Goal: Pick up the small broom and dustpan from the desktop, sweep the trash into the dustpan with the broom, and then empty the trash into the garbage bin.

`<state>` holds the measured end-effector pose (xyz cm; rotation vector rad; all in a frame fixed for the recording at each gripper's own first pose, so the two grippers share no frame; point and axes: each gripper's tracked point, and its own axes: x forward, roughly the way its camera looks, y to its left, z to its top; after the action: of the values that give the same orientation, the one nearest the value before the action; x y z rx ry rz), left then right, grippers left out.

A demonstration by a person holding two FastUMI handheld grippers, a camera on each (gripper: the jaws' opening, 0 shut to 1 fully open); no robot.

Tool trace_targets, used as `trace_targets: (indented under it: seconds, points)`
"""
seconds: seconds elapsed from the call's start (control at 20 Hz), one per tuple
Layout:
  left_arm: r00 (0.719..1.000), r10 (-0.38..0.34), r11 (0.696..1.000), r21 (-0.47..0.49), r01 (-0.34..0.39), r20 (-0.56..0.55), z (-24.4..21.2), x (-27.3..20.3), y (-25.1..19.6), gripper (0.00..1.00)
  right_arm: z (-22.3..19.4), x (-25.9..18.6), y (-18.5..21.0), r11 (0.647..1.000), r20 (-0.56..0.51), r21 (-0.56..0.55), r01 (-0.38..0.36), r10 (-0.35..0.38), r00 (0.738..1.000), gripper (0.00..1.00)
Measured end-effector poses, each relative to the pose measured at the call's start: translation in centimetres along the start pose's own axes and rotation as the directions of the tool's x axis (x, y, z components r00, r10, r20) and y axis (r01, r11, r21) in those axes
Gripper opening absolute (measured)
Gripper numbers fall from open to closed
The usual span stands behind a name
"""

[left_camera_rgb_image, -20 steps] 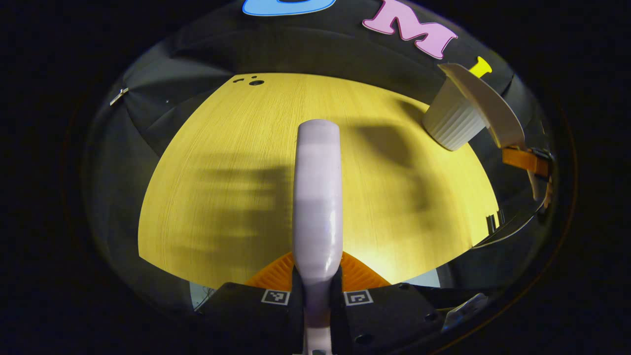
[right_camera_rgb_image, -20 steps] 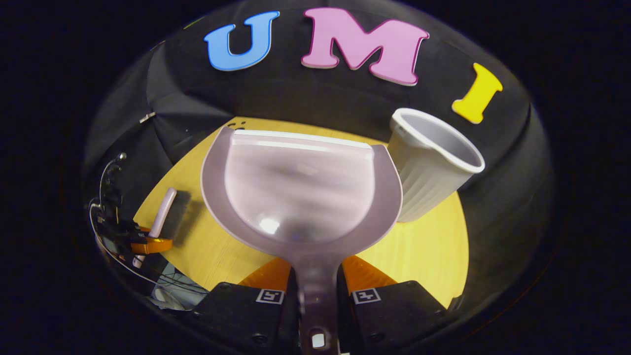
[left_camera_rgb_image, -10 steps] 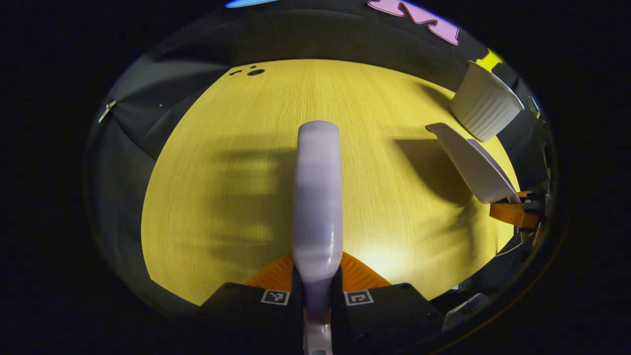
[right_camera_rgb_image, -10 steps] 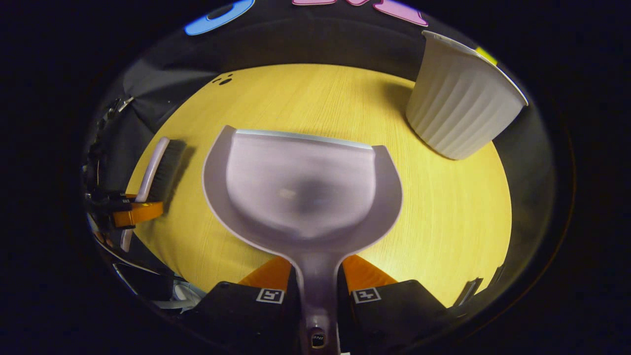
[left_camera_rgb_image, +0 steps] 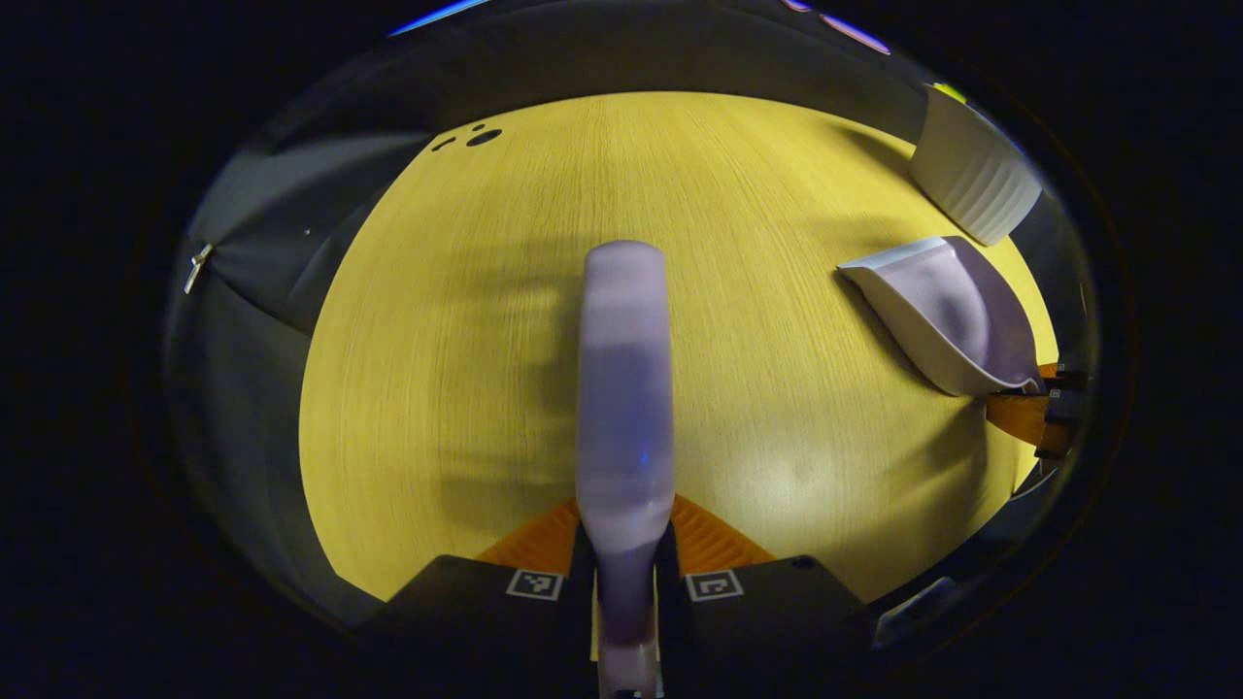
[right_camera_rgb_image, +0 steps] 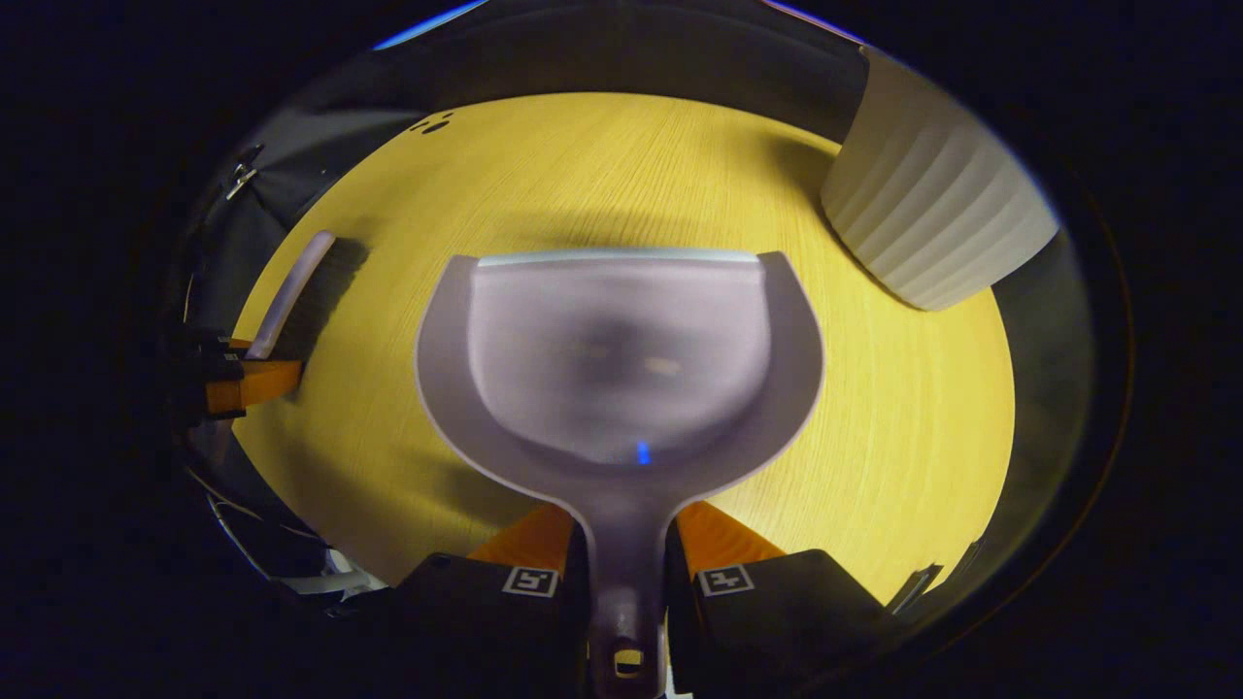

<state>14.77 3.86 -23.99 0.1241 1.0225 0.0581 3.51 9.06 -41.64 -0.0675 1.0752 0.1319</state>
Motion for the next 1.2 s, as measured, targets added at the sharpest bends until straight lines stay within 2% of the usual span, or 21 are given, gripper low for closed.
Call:
trace_targets:
  seconds: [0.1,0.15,0.3,0.45,0.55,0.65,0.7,0.8,0.9,0.95,1.05,1.1,1.2]
  points:
    - [0.999,-0.034,0.999,-0.012,0.033,-0.008,0.0,-0.3,-1.1,0.34,0.6,0.0,0.3,1.0,0.015,0.01,-0.026,0.026,1.0,0.4]
    - [0.999,-0.053,0.998,-0.026,0.053,-0.002,0.0,-0.6,-1.7,0.45,0.7,0.1,0.7,0.999,0.019,0.011,-0.044,0.044,0.999,0.43]
    - [0.998,-0.047,0.998,-0.048,0.05,0.051,0.6,-2.2,-2.4,0.95,1.2,-1.0,0.5,0.997,0.044,0.034,-0.063,0.062,0.997,0.99]
    - [0.99,-0.045,0.998,-0.03,0.05,0.137,1.1,-5.4,-3.0,0.97,1.9,-3.3,0.3,0.996,0.096,0.063,-0.062,0.056,0.994,1.0]
    - [0.967,-0.043,0.998,-0.043,0.055,0.251,2.4,-8.5,-3.3,0.97,2.8,-6.1,0.0,0.997,0.182,0.06,-0.05,0.038,0.983,1.0]
    - [0.918,-0.045,0.996,-0.056,0.073,0.394,4.0,-12.6,-3.4,0.96,3.9,-9.4,-0.3,0.999,0.294,0.046,-0.022,0.008,0.956,0.99]
    - [0.882,-0.04,0.995,-0.06,0.077,0.469,4.8,-15.0,-3.3,0.96,4.3,-10.7,-0.5,0.999,0.34,0.046,-0.008,-0.008,0.94,0.99]
    - [0.798,-0.024,0.995,-0.064,0.077,0.603,5.9,-19.7,-2.6,0.96,5.2,-14.9,-0.5,0.998,0.438,0.054,0.007,-0.03,0.899,1.0]
    - [0.704,-0.009,0.995,-0.064,0.078,0.71,6.4,-24.3,-2.4,0.96,6.2,-19.0,-0.7,0.997,0.534,0.073,0.014,-0.05,0.844,1.0]
    - [0.659,-0.01,0.994,-0.061,0.085,0.752,6.5,-26.6,-2.6,0.96,6.6,-21.5,-0.6,0.997,0.591,0.079,0.006,-0.052,0.805,1.0]
    - [0.571,-0.038,0.989,-0.05,0.137,0.82,6.6,-29.9,-4.0,0.96,8.4,-26.6,-0.9,0.994,0.71,0.112,-0.012,-0.072,0.7,0.99]
    - [0.533,-0.041,0.986,-0.052,0.158,0.845,6.3,-31.4,-4.0,0.99,9.1,-29.1,-1.3,0.992,0.755,0.125,-0.014,-0.086,0.65,0.99]
    - [0.474,-0.015,0.985,-0.067,0.156,0.88,5.9,-33.9,-3.2,0.96,9.1,-32.8,-1.9,0.991,0.822,0.134,-0.005,-0.108,0.559,0.99]
